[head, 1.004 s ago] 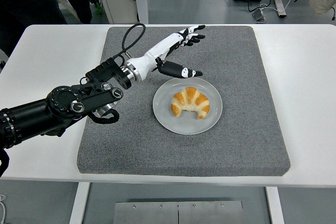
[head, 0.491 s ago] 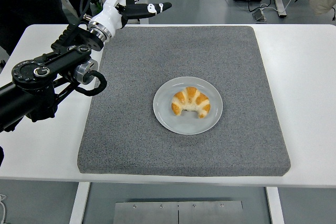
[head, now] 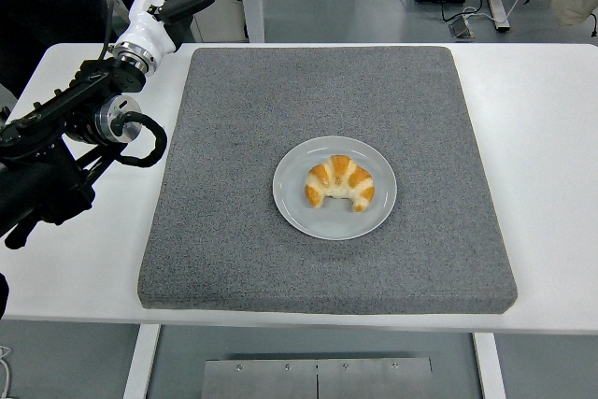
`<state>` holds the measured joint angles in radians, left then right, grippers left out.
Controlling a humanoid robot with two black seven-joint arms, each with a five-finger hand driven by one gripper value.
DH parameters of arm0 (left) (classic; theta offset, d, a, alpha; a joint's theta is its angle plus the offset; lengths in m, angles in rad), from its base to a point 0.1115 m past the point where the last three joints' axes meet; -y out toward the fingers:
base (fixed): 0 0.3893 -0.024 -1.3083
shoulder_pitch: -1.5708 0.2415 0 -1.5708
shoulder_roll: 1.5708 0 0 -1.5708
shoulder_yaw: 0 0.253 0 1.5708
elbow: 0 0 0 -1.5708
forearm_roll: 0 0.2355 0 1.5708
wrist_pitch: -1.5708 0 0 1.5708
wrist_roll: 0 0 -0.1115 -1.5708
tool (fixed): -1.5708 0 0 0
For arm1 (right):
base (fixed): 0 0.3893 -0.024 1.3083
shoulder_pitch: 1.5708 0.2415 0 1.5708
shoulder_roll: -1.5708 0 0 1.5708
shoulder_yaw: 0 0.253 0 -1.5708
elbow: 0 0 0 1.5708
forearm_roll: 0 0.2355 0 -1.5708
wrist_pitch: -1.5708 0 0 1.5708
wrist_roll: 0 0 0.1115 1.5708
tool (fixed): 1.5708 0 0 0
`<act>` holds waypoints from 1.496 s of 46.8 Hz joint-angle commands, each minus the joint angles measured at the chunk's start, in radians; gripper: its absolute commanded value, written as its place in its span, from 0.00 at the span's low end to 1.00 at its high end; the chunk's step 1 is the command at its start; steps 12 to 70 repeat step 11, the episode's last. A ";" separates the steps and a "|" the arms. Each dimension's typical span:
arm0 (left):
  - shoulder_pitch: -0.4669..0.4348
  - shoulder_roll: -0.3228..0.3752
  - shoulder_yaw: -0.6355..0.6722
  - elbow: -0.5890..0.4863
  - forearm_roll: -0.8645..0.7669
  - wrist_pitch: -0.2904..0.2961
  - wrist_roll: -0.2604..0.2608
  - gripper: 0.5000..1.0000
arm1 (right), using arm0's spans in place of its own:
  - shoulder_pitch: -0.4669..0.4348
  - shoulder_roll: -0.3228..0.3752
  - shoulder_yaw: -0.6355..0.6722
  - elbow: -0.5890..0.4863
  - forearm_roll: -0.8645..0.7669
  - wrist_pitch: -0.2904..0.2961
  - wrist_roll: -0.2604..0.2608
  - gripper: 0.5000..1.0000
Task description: Place the bread on the plate
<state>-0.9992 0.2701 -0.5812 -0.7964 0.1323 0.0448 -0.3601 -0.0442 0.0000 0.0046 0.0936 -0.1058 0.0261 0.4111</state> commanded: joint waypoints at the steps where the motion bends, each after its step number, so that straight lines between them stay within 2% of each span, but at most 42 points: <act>1: 0.014 0.000 -0.017 0.000 0.001 0.000 0.000 0.86 | 0.000 0.000 0.000 0.000 0.000 0.000 0.000 1.00; 70: 0.019 -0.003 -0.009 0.008 0.003 0.000 -0.002 0.87 | 0.000 0.000 0.000 0.002 0.000 0.000 0.000 1.00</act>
